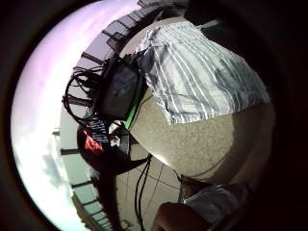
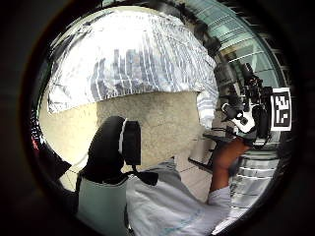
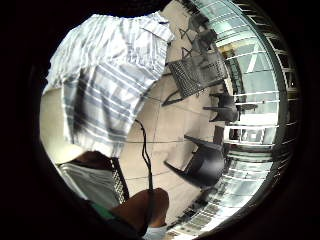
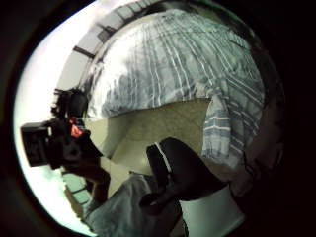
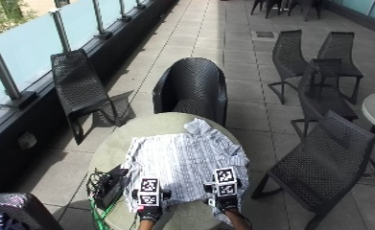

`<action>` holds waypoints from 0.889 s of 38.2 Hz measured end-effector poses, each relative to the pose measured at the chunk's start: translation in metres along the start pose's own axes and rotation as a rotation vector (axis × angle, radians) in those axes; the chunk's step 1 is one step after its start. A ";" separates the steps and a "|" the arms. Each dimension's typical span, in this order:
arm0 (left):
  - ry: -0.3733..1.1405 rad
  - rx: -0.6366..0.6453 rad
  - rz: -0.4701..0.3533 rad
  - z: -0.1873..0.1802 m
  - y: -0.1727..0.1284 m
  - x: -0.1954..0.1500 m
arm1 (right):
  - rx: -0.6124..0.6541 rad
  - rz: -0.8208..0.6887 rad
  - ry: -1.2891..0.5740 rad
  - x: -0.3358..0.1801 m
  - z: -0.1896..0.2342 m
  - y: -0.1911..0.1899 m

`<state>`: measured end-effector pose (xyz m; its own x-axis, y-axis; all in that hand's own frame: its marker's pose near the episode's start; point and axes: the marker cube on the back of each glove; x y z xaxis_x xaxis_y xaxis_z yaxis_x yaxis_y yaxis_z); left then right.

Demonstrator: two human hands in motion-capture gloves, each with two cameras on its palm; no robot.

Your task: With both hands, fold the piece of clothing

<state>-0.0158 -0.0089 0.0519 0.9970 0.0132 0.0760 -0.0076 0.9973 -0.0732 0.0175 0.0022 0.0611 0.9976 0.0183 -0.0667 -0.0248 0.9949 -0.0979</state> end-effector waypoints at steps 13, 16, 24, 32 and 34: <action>0.047 -0.162 0.042 0.082 -0.043 -0.014 | -0.208 0.013 -0.047 0.013 0.050 -0.017; 0.079 -0.116 0.045 0.087 -0.048 -0.014 | -0.220 -0.035 -0.110 0.005 0.023 0.002; 0.015 0.198 0.017 0.089 -0.069 -0.018 | -0.006 -0.061 -0.129 0.007 0.031 -0.015; 0.039 0.198 0.098 0.045 -0.014 -0.022 | 0.120 -0.230 -0.156 0.018 0.060 -0.024; 0.046 0.133 0.131 0.035 0.003 -0.024 | 0.050 -0.276 -0.161 0.018 0.052 -0.011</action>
<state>-0.0424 -0.0036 0.0851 0.9893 0.1431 0.0285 -0.1445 0.9881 0.0524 0.0388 -0.0029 0.1123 0.9637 -0.2414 0.1142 0.2474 0.9680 -0.0416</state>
